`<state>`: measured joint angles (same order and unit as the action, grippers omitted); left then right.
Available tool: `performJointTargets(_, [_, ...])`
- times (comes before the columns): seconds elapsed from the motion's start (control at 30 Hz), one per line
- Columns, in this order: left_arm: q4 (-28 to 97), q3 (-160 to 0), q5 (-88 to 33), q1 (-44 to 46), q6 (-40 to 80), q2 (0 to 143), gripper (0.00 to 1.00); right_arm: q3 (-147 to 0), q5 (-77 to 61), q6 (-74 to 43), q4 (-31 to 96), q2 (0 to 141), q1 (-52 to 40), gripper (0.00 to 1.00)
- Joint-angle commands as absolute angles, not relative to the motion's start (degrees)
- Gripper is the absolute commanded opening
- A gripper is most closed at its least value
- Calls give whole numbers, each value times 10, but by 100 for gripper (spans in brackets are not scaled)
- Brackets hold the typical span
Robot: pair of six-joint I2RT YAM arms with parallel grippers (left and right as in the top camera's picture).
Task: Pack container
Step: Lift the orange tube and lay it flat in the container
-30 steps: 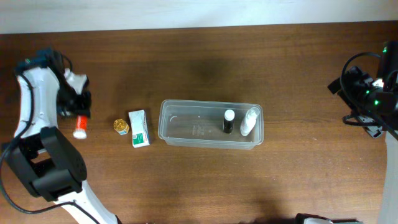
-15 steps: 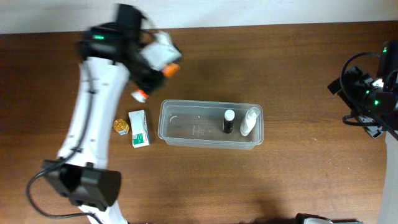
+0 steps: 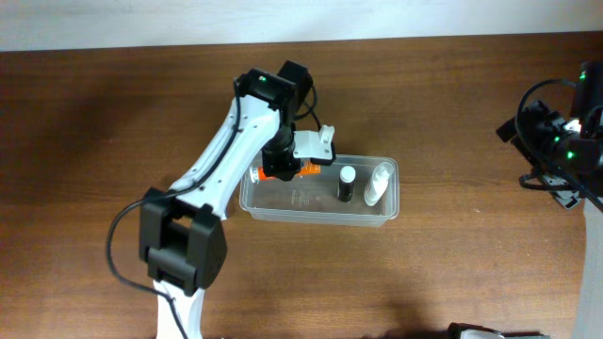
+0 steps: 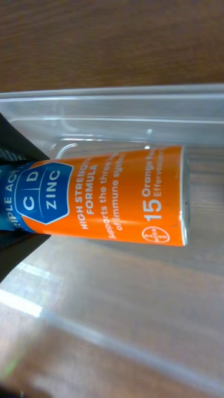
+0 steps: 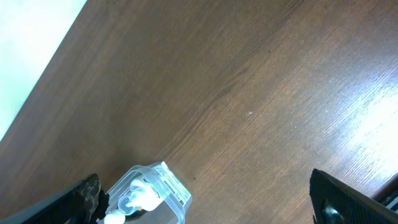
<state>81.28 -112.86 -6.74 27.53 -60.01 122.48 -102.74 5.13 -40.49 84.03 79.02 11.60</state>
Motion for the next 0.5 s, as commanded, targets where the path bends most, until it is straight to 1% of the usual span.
performJointTargets(0.0, [806, -1129, -65, 277, -648, 1246, 1, -1028, 58, -405, 841, 792, 120, 98])
performJointTargets(0.1, [797, -1129, -74, 277, -648, 1265, 2, -1028, 58, -405, 841, 792, 120, 98])
performJointTargets(0.13, [795, -1129, -79, 277, -648, 1268, 5, -1028, 58, -405, 841, 792, 120, 99])
performJointTargets(0.2, [791, -1129, -86, 279, -648, 1273, 8, -1028, 58, -405, 841, 792, 120, 98])
performJointTargets(0.33, [780, -1129, -95, 283, -648, 1275, 21, -1028, 58, -405, 841, 792, 120, 99])
performJointTargets(0.47, [767, -1129, -108, 284, -648, 1275, 22, -1028, 58, -405, 841, 792, 120, 99])
